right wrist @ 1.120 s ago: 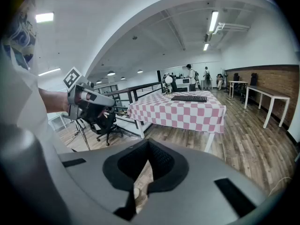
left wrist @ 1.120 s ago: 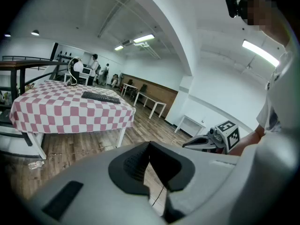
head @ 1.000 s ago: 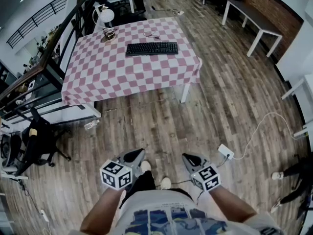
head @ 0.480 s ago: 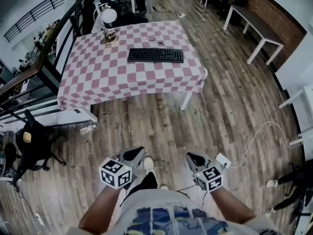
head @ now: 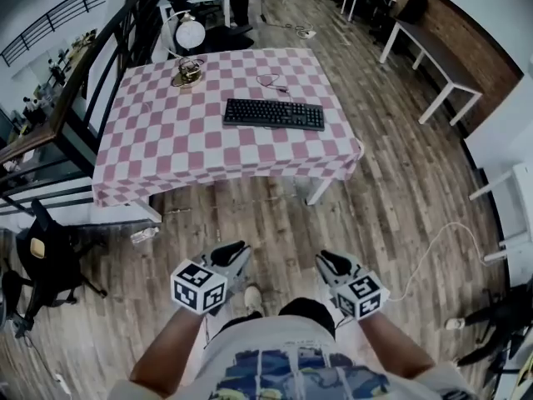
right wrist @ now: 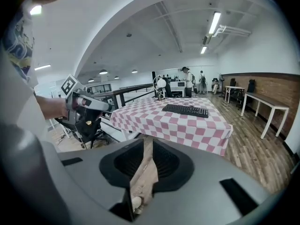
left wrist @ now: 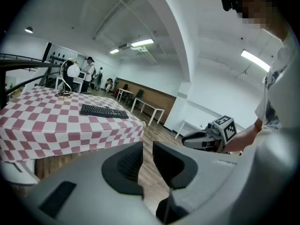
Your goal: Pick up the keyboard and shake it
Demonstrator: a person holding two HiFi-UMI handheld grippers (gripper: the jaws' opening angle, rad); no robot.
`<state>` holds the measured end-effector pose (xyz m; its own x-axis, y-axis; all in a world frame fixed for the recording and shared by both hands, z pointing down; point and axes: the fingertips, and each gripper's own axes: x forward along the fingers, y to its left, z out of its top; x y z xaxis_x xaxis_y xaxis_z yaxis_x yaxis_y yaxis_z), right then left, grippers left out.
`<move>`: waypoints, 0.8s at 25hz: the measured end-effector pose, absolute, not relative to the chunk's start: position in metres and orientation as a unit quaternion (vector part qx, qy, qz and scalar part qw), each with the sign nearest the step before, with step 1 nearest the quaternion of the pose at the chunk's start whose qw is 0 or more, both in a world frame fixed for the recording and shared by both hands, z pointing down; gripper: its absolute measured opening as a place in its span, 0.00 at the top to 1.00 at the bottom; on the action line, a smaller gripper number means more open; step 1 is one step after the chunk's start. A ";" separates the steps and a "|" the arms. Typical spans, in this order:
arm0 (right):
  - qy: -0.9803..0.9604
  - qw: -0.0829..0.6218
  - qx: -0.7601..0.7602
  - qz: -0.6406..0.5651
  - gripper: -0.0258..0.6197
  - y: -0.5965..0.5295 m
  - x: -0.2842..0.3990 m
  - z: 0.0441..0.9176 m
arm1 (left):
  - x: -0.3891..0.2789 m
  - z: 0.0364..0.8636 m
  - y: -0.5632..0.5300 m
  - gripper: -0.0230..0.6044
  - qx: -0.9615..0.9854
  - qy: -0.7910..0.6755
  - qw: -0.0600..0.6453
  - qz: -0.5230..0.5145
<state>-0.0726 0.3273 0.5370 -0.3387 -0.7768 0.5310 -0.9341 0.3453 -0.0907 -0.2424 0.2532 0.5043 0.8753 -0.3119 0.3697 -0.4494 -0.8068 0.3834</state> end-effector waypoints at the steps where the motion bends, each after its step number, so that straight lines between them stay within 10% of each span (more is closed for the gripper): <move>1: -0.794 0.201 0.540 0.193 0.87 0.316 -0.072 0.539 | -0.245 0.506 0.243 0.88 0.938 -0.206 0.237 0.147; 20: -0.804 0.189 0.513 0.236 0.66 0.080 0.053 0.563 | -0.189 0.536 0.026 0.66 0.902 -0.297 0.261 0.171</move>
